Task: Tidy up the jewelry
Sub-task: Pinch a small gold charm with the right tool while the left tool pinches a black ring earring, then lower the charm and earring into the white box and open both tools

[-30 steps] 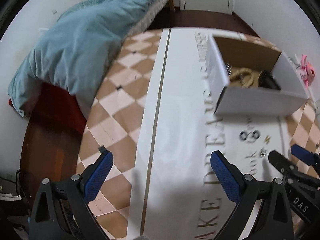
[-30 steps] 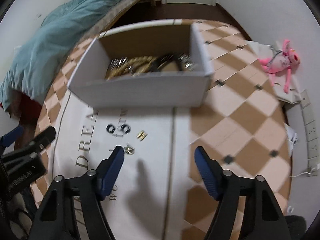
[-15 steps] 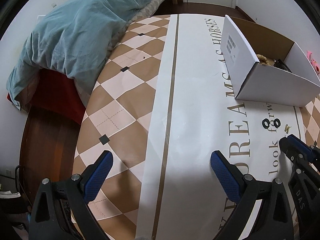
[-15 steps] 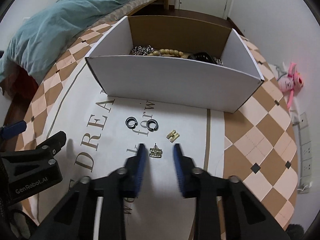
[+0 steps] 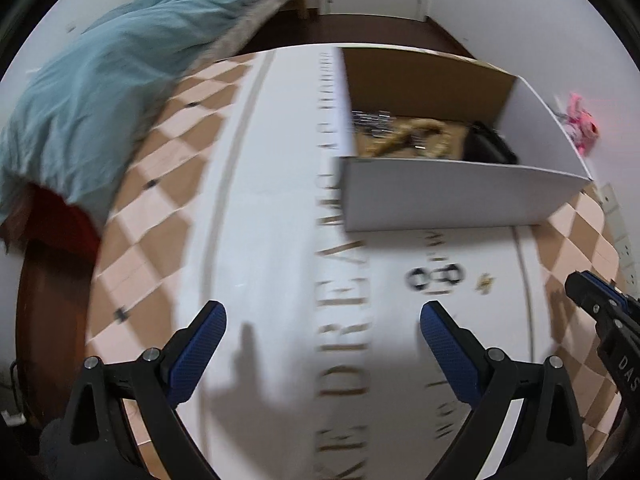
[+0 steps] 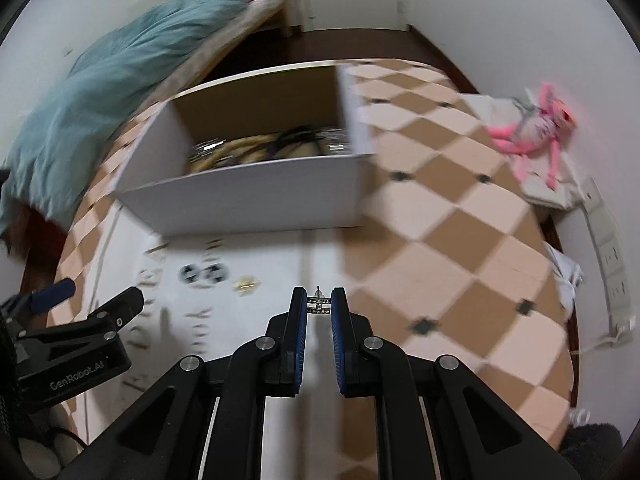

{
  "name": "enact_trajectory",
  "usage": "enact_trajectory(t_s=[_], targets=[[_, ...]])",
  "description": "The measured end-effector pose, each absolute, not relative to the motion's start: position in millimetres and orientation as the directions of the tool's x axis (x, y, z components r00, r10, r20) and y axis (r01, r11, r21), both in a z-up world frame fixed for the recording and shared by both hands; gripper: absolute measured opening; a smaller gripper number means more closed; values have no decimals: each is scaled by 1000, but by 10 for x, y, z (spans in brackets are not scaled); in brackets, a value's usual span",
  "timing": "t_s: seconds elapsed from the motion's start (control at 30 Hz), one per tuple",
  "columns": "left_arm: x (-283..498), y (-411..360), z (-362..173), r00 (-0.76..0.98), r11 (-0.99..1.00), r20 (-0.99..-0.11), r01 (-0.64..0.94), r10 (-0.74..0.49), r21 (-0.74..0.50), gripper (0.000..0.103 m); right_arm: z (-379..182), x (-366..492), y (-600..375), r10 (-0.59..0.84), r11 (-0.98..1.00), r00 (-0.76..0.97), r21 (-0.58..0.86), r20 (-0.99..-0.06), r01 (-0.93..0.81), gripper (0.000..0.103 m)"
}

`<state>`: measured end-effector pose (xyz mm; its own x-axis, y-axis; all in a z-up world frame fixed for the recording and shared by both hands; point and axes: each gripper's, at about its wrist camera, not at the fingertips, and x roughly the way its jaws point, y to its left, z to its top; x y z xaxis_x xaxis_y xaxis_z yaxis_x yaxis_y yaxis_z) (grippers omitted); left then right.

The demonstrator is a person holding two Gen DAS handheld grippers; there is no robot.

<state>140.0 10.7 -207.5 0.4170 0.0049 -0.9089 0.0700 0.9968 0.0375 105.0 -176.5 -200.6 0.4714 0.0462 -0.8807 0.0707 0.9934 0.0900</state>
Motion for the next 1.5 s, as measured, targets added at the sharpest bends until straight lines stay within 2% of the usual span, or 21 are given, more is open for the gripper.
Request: enact_trajectory(t_s=[0.13, 0.2, 0.27, 0.3, 0.33, 0.37, 0.4, 0.47, 0.53, 0.57, 0.93, 1.2, 1.37, 1.5], targets=[[1417, -117, -2099, 433, 991, -901, 132, -27, 34, 98, -2046, 1072, -1989, 26, 990, 460, 88, -888, 114, 12], [1418, -196, -2096, 441, 987, -897, 155, -35, 37, 87, -2059, 1075, -2042, 20, 989, 458, 86, -889, 124, 12], [1431, -248, -2115, 434, 985, -900, 172, -46, 32, 65, -2069, 1085, -2074, 19, 987, 455, 88, -890, 132, 12], [1443, -273, -2130, 429, 983, -902, 181, -52, 30, 57, -2072, 1084, -2092, 19, 987, 454, 89, -891, 133, 12], [1453, -296, -2141, 424, 981, -903, 192, -63, 22, 44, -2079, 1088, -2103, 20, 987, 453, 91, -891, 135, 12], [1458, -304, -2136, 430, 980, -900, 198, -78, 10, 37, -2087, 1093, -2110, 21, 986, 452, 93, -892, 137, 12], [1464, -320, -2134, 429, 979, -900, 202, -80, 9, 34, -2086, 1089, -2111, 21, 986, 452, 94, -892, 139, 12], [1485, -350, -2124, 432, 976, -897, 217, -91, 6, 20, -2087, 1091, -2117, 22, 985, 452, 96, -892, 142, 13], [1498, -358, -2117, 432, 975, -896, 223, -100, -1, 17, -2094, 1091, -2115, 21, 985, 451, 96, -892, 144, 13], [1503, -357, -2118, 433, 974, -895, 225, -102, -2, 12, -2096, 1092, -2118, 22, 985, 450, 97, -893, 145, 13], [1441, -295, -1955, 464, 974, -873, 221, -151, -51, 10, -1907, 1076, -2110, 47, 983, 480, 126, -876, 135, 13], [1296, -204, -1492, 506, 968, -833, 215, -223, -129, 10, -1506, 1066, -2014, 109, 978, 537, 186, -837, 91, 13], [1522, -153, -1181, 519, 956, -806, 212, -286, -202, 10, -1247, 1261, -1954, 162, 973, 555, 225, -816, 47, 13], [1929, -128, -1094, 483, 948, -816, 201, -316, -248, 10, -1181, 1640, -1909, 196, 971, 529, 237, -826, 9, 12]])
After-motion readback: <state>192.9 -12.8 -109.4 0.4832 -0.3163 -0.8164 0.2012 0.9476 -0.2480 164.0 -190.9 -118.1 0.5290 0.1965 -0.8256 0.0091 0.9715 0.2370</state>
